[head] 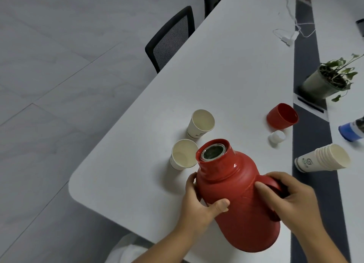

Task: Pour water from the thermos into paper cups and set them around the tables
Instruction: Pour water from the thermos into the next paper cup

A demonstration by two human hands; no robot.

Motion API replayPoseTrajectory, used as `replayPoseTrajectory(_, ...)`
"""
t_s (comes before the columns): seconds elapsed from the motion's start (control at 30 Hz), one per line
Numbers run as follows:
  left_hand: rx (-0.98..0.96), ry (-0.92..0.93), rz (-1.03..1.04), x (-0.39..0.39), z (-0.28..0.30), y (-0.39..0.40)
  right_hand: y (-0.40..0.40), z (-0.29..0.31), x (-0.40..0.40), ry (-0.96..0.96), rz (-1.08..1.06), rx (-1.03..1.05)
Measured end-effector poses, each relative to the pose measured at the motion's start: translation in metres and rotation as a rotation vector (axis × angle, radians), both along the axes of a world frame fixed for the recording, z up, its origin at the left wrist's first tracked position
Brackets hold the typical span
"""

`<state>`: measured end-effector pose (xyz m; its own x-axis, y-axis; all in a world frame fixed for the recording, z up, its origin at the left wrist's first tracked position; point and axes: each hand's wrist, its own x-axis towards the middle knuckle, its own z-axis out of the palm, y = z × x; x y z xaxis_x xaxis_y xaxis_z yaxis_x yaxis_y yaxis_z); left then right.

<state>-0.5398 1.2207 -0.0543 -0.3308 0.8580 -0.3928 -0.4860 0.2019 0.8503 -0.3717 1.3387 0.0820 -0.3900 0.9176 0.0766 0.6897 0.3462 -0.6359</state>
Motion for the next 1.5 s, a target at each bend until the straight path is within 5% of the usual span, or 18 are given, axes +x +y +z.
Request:
replayPoseTrajectory(0.5,0.017,-0.269,0.022,0.010,-0.008,0.000,0.005,0.000,-0.003,-0.085,0.002,-0.014)
replayPoseTrajectory(1.5,0.053,-0.289,0.054,0.014,-0.022,0.000,0.015,-0.006,-0.015,-0.208,0.005,-0.048)
